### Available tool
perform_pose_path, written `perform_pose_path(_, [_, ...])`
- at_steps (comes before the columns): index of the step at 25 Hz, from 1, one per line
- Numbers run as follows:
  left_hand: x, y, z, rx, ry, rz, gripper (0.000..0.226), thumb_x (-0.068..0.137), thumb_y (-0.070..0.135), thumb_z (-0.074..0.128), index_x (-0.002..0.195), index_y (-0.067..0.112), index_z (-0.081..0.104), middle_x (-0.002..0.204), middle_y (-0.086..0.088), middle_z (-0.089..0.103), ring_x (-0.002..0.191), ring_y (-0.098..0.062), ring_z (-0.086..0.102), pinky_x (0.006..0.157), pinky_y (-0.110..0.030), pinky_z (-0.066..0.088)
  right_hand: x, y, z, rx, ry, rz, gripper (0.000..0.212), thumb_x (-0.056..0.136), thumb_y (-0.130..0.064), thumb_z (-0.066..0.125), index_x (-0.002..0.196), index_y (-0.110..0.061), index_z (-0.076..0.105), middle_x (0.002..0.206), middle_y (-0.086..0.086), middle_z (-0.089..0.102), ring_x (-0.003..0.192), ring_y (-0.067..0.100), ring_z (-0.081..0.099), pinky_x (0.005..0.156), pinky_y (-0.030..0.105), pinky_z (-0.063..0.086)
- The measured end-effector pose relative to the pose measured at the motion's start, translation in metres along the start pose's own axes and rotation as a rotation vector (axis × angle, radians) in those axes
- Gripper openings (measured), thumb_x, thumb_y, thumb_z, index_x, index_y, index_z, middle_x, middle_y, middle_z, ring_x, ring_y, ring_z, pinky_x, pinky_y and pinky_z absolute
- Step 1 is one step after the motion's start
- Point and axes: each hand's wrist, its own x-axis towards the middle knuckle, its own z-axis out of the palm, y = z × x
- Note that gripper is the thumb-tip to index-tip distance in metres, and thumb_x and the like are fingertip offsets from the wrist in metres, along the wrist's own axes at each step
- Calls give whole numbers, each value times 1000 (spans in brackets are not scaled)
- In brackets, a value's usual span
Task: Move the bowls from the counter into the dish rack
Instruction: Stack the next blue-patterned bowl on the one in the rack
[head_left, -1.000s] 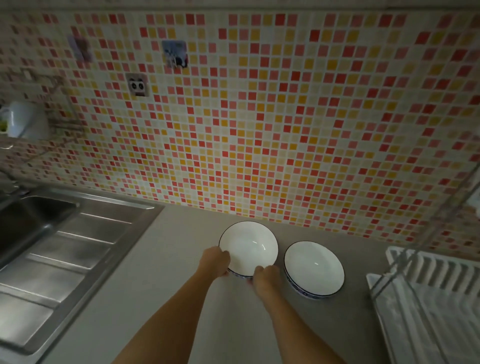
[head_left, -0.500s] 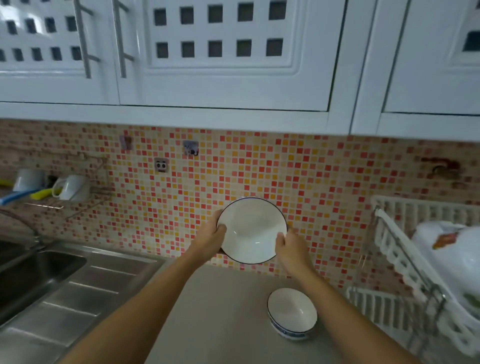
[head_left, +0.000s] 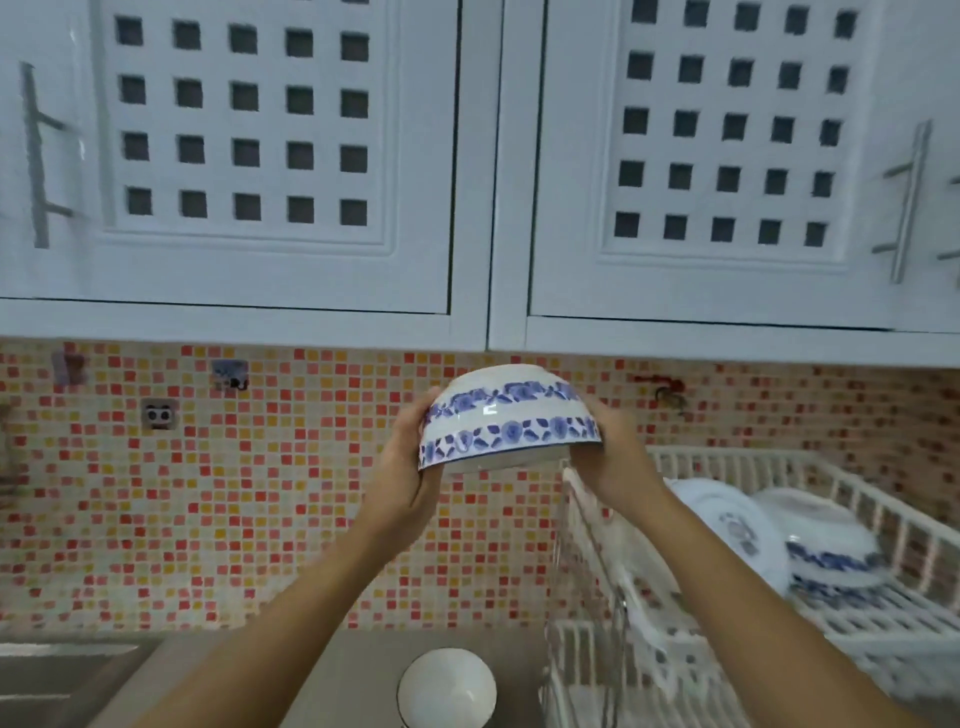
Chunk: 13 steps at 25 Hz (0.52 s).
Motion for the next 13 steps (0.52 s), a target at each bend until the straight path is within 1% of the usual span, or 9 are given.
perform_pose_path(2, [16, 20, 26, -7, -68, 67, 44, 93, 22, 44, 134, 30, 28, 123, 17, 43, 107, 26, 44, 88, 6, 34, -2, 14, -37, -35, 13, 23, 47, 89, 10, 50, 133, -6, 49, 127, 18, 59, 117, 33, 55, 89, 26, 41])
perform_pose_path(3, [23, 32, 40, -29, -141, 98, 50, 90, 20, 47, 133, 33, 26, 124, 10, 44, 105, 23, 47, 87, 4, 36, -4, 23, -58, -84, 36, 22, 52, 87, 11, 51, 135, -8, 46, 130, 18, 56, 119, 31, 54, 90, 24, 38])
perform_pose_path(5, [37, 56, 67, -56, -335, 136, 69, 82, 33, 57, 135, 40, 12, 133, 9, 42, 109, 15, 49, 92, -3, 41, -5, 40, -100, -100, 78, -17, 57, 86, 11, 53, 138, -12, 43, 131, 13, 55, 116, 18, 56, 90, 16, 39])
perform_pose_path(6, [44, 68, 81, -24, -426, 133, 80, 77, 46, 59, 137, 44, 5, 138, 13, 38, 115, 13, 47, 97, -6, 39, -7, 48, -121, -81, 104, -39, 54, 88, 7, 54, 137, -12, 44, 128, 10, 56, 111, 8, 57, 89, 12, 42])
perform_pose_path(7, [50, 79, 96, 20, -503, 117, 90, 70, 59, 58, 138, 47, 0, 142, 16, 34, 120, 8, 45, 102, -12, 36, -11, 59, -140, -88, 143, -64, 48, 90, -1, 55, 136, -10, 46, 126, 7, 56, 108, 3, 58, 89, 10, 44])
perform_pose_path(8, [57, 90, 112, 50, -558, 100, 98, 64, 69, 56, 141, 46, -1, 146, 15, 30, 124, 0, 45, 106, -21, 36, -15, 70, -159, -119, 191, -94, 46, 90, -8, 56, 134, -7, 47, 126, 7, 57, 108, 4, 57, 91, 10, 44])
perform_pose_path(10, [71, 106, 144, 98, -609, 83, 107, 59, 79, 53, 145, 40, 3, 152, 10, 26, 132, -10, 39, 108, -36, 37, -22, 93, -187, -270, 257, -160, 47, 87, -9, 58, 133, -3, 49, 126, 11, 60, 108, 10, 53, 93, 12, 41])
perform_pose_path(11, [77, 115, 164, 127, -631, 78, 106, 60, 79, 55, 146, 39, 7, 152, 9, 27, 132, -11, 38, 109, -40, 38, -28, 105, -202, -354, 267, -191, 47, 87, -7, 57, 133, -4, 49, 126, 12, 60, 107, 11, 52, 93, 16, 40])
perform_pose_path(13, [86, 133, 201, 187, -680, 76, 99, 63, 72, 64, 143, 36, 17, 147, 8, 34, 127, -11, 42, 107, -40, 41, -39, 128, -229, -417, 286, -211, 48, 86, -6, 57, 133, -6, 49, 126, 12, 61, 108, 13, 55, 94, 20, 39])
